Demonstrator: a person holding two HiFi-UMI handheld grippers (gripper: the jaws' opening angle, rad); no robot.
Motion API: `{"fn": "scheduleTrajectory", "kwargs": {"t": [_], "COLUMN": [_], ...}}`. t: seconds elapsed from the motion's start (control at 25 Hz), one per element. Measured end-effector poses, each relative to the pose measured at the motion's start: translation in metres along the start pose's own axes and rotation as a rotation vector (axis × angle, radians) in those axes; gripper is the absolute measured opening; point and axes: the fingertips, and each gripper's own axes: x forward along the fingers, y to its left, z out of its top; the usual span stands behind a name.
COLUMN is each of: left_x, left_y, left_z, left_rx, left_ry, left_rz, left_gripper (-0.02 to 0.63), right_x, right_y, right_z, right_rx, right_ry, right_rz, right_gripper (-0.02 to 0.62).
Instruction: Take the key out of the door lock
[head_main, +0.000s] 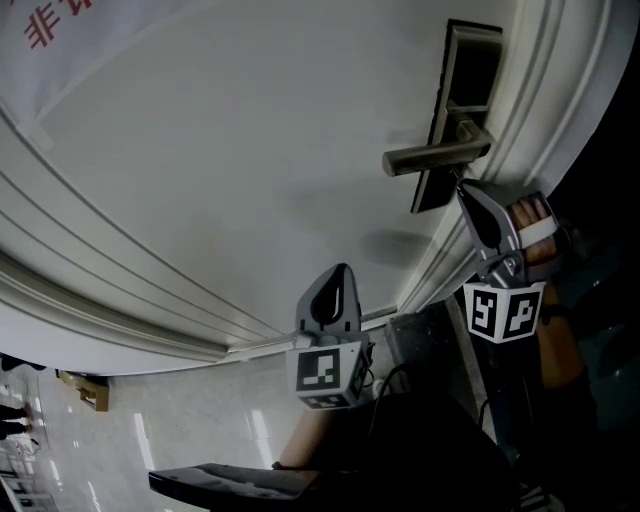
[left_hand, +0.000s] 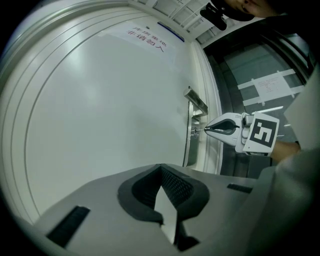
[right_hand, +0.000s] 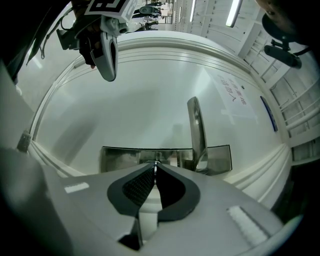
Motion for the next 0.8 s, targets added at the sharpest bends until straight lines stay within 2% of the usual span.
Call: {"fn": "scheduleTrajectory", "kwargs": {"t": [0.68, 0.8], "left_x": [-0.002, -0.003], "left_y": [-0.004, -0.002], "left_z": [-0.002, 0.0], "left_rx": [0.0, -0.01], "left_ry": [0.005, 0.009], "left_rz": [-0.016, 0.0], "left_gripper": [0.0, 0.0], "right_x": [-0.013, -0.016], "right_y": [0.001, 0.0], "right_z": [0.001, 0.004], "right_rx": [0.002, 0.006], "right_ry": [0.004, -0.002], "right_rz": [0.001, 0.002], "right_gripper": [0.011, 0.011]}}
